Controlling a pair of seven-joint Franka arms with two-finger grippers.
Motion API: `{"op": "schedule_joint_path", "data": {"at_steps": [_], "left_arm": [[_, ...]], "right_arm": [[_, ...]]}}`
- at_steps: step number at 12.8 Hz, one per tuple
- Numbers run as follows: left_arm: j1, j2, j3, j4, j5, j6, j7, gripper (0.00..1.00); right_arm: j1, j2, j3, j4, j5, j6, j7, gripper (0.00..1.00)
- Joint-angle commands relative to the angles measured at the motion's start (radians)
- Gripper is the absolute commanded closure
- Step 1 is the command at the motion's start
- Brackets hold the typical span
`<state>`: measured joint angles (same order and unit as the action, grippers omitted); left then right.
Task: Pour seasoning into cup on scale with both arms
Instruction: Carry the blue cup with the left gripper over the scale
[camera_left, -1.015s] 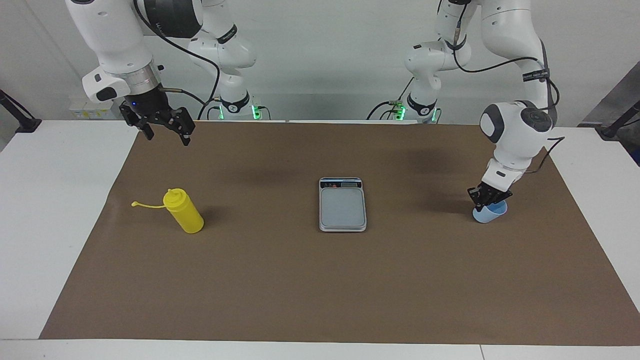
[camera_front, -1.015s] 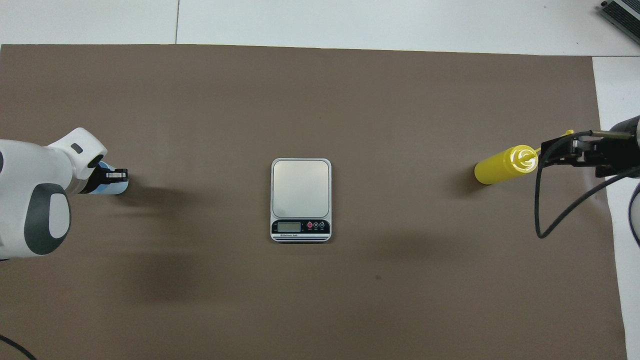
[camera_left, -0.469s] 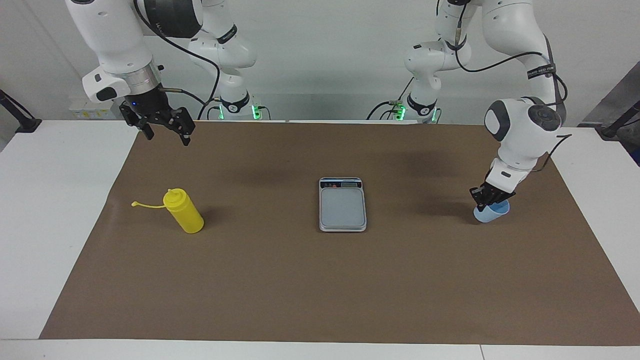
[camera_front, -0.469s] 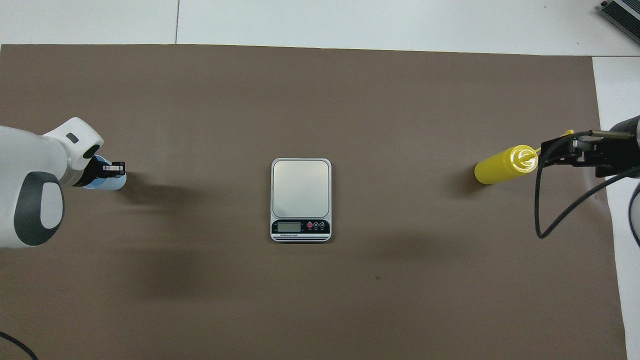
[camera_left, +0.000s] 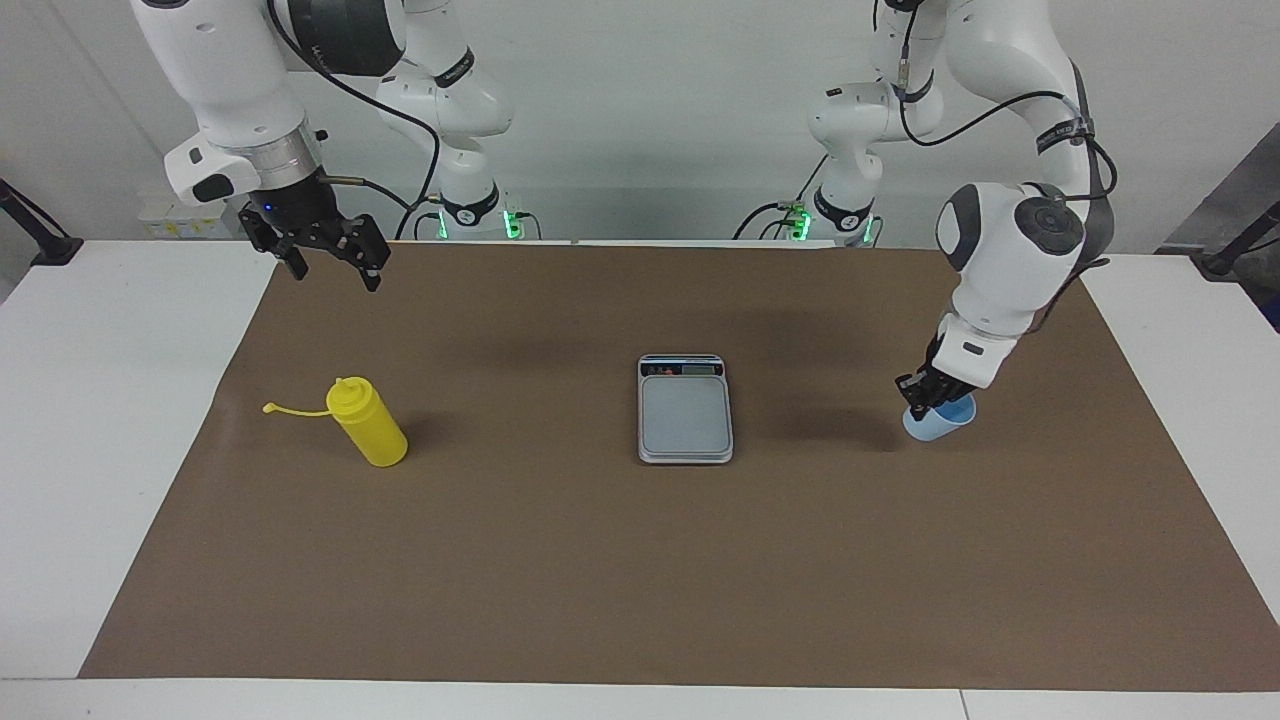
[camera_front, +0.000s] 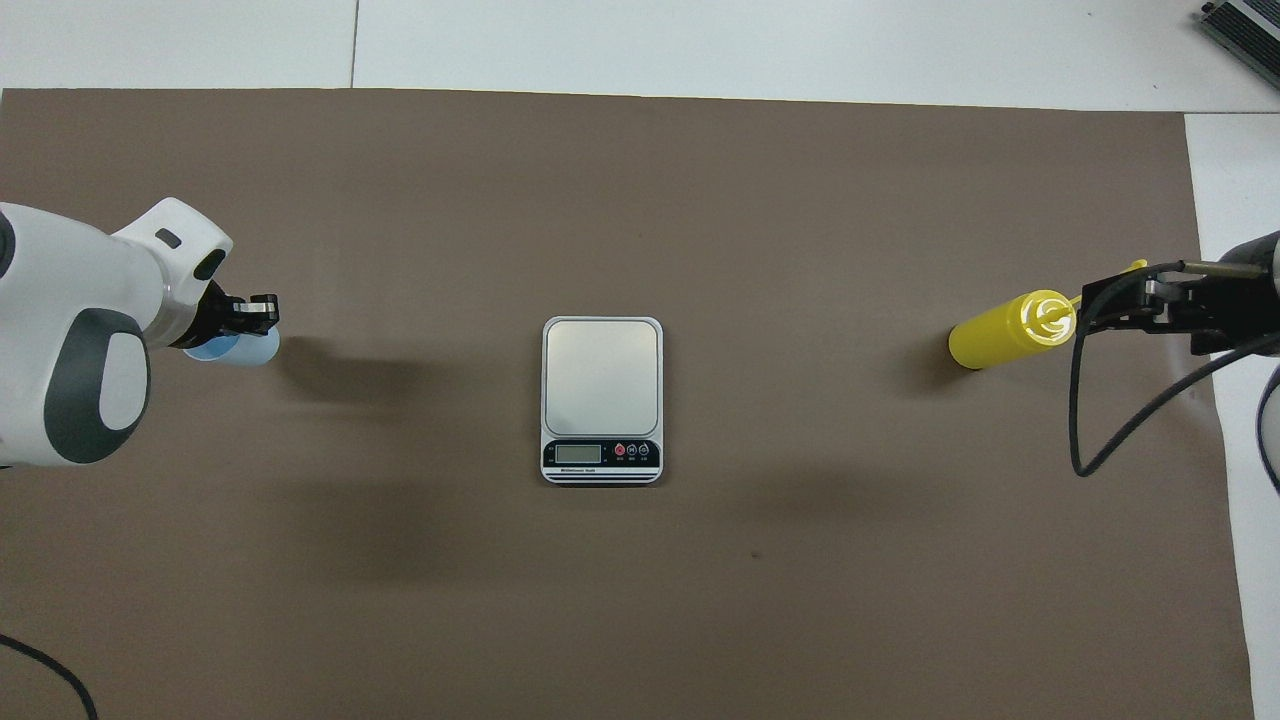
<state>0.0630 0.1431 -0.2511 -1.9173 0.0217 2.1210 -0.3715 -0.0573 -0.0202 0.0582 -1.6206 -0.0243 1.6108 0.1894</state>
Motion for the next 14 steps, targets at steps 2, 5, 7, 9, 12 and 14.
{"op": "schedule_joint_path", "data": {"at_steps": [2, 5, 7, 9, 12, 14], "left_arm": [[-0.006, 0.047, -0.108, 0.119, 0.091, -0.105, -0.231, 0.97], [-0.008, 0.075, -0.187, 0.190, 0.104, -0.165, -0.341, 0.97], [-0.015, 0.087, -0.247, 0.207, 0.138, -0.167, -0.438, 0.97], [-0.017, 0.095, -0.292, 0.207, 0.142, -0.153, -0.475, 0.97], [-0.045, 0.098, -0.321, 0.205, 0.149, -0.119, -0.543, 0.97], [-0.051, 0.099, -0.326, 0.198, 0.156, -0.090, -0.556, 0.97]], "right_arm": [[-0.009, -0.017, 0.003, -0.010, 0.015, -0.009, 0.008, 0.00], [-0.009, -0.017, 0.003, -0.010, 0.015, -0.009, 0.005, 0.00], [-0.010, -0.017, 0.002, -0.012, 0.015, -0.009, 0.005, 0.00], [-0.010, -0.017, 0.000, -0.012, 0.015, -0.009, 0.005, 0.00], [-0.010, -0.017, -0.001, -0.012, 0.015, -0.009, 0.005, 0.00], [-0.012, -0.017, -0.003, -0.012, 0.015, -0.009, 0.005, 0.00]]}}
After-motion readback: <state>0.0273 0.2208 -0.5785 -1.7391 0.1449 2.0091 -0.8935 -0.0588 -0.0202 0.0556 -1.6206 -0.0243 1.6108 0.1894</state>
